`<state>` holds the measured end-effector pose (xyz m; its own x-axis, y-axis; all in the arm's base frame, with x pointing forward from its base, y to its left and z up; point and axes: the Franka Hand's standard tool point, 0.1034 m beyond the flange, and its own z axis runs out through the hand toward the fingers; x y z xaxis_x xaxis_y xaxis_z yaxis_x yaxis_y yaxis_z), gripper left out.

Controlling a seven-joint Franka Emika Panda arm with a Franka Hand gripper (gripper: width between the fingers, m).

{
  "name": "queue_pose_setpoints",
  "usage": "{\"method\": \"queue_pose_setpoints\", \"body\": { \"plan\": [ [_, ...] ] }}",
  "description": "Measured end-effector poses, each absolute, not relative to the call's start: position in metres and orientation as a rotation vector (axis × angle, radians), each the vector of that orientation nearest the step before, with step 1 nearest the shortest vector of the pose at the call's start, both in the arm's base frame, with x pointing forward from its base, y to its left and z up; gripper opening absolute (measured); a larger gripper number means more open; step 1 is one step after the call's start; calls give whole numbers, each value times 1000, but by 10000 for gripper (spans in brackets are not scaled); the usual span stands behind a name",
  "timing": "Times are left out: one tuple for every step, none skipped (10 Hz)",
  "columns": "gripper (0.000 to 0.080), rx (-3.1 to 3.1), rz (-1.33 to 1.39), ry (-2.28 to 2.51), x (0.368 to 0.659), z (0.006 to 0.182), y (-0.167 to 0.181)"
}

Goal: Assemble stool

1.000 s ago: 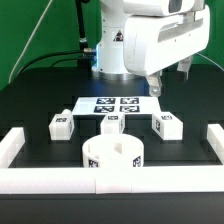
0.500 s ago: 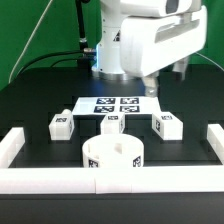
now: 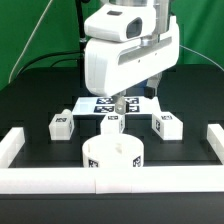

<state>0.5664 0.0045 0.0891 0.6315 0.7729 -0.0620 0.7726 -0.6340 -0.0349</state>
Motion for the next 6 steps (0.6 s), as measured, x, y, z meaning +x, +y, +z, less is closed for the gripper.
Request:
{"method": "queue_pose_setpoints", "body": {
  "plan": [
    [649, -2833, 112, -1342, 566, 89, 4],
    [649, -2833, 113, -1341, 566, 89, 4],
    [649, -2832, 115, -1341, 565, 87, 4],
    [649, -2834, 102, -1346, 565, 81, 1],
    [649, -2838, 96, -1340, 565, 70, -4],
    [649, -2842, 91, -1335, 568, 62, -6]
  ]
}}
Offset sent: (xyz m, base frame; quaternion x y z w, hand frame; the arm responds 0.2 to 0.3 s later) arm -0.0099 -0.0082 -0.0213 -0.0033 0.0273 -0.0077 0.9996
